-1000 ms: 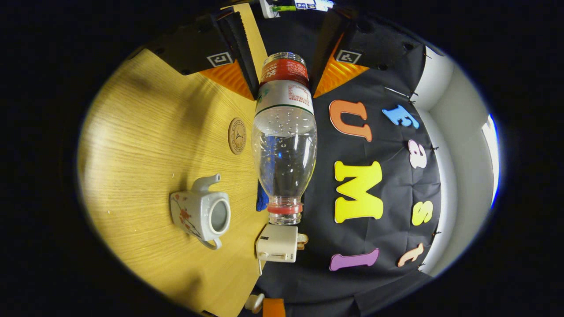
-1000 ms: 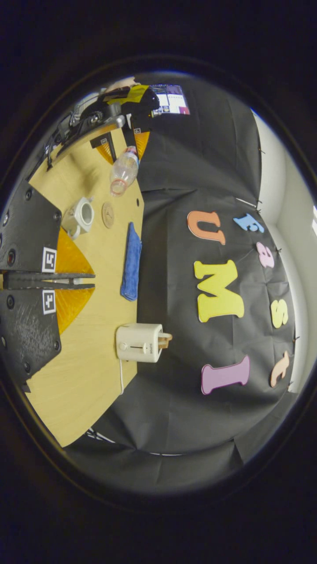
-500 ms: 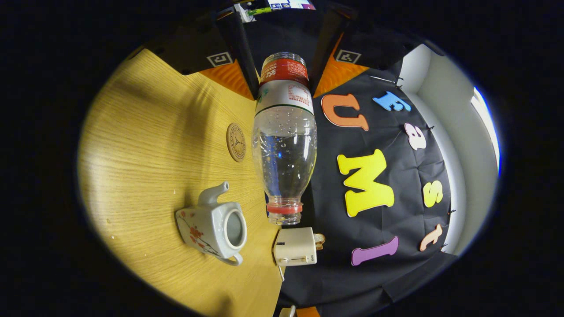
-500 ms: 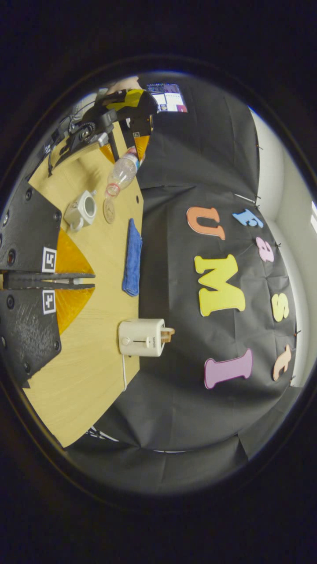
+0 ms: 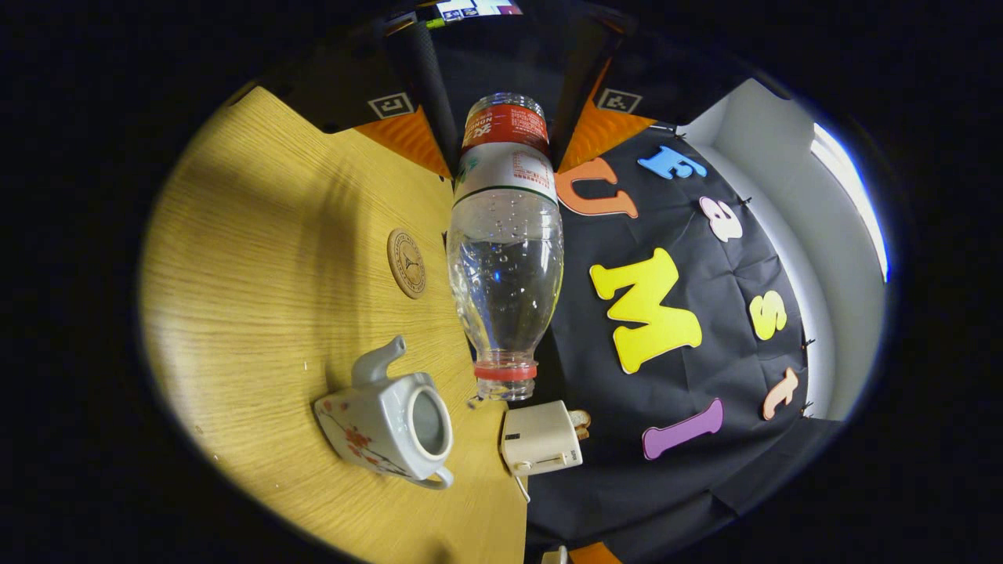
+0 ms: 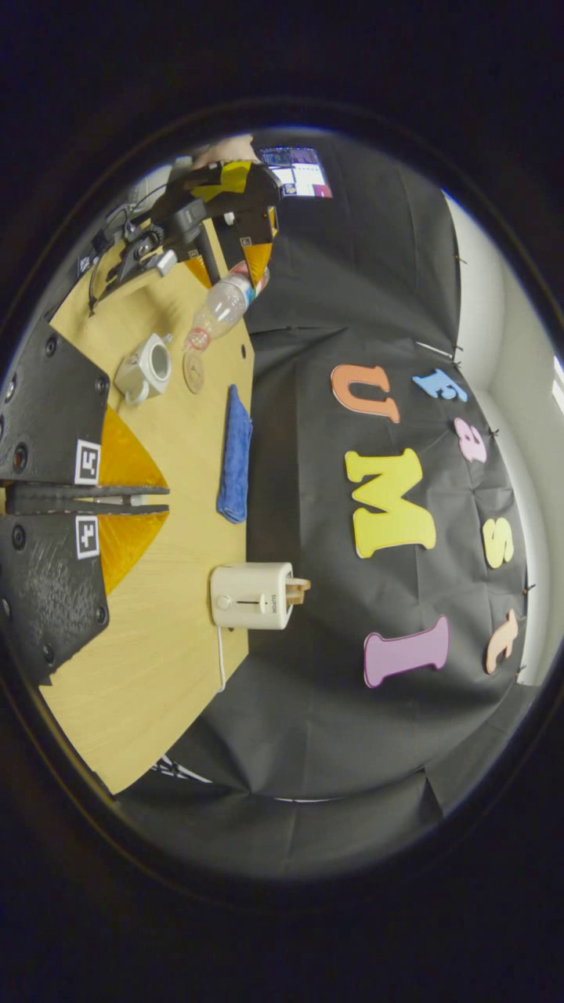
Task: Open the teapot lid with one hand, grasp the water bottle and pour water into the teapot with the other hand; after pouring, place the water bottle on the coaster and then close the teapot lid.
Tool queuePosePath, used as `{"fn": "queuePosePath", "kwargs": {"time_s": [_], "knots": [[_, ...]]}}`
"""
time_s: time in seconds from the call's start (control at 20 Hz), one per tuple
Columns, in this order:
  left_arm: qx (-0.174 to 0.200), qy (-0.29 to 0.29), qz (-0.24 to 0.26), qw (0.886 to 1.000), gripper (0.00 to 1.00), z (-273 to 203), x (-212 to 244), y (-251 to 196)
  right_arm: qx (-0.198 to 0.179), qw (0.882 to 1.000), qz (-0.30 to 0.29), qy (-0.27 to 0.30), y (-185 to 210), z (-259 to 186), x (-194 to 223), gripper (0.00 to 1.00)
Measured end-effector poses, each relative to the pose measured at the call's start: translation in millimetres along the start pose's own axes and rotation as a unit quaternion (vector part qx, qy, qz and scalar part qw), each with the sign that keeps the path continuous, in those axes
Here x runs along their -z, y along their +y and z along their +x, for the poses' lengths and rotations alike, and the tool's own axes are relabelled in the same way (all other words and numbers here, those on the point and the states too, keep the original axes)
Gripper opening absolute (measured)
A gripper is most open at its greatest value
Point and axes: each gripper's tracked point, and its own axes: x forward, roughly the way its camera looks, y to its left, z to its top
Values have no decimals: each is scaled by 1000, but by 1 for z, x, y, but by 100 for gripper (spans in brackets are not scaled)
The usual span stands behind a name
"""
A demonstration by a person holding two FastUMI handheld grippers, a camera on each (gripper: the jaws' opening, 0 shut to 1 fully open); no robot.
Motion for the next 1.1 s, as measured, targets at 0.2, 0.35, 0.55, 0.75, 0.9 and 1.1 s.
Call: {"fn": "queuePosePath", "kwargs": {"time_s": [0.2, 0.35, 0.55, 0.75, 0.9, 1.1], "knots": [[0, -1, 14, 1000, 69, 1, -2, 1, 1, 1000, 2, 0, -2, -2, 1, 0], [0, 5, 21, 1000, 69, 0, -1, 2, 2, 1000, 2, 0, -3, -2, 2, 0], [0, 7, 33, 999, 69, 0, -2, 4, 1, 1000, 2, -1, -3, -4, 1, 0], [-1, 11, 40, 999, 69, -1, -3, 8, 1, 1000, 2, -2, -3, -5, 1, 0], [-4, 14, 51, 999, 69, -1, -4, 11, 2, 1000, 2, -3, -3, -7, 2, 0], [-10, 16, 68, 998, 69, -2, -4, 17, 7, 1000, 1, -4, -8, -11, 1, 0]]}}
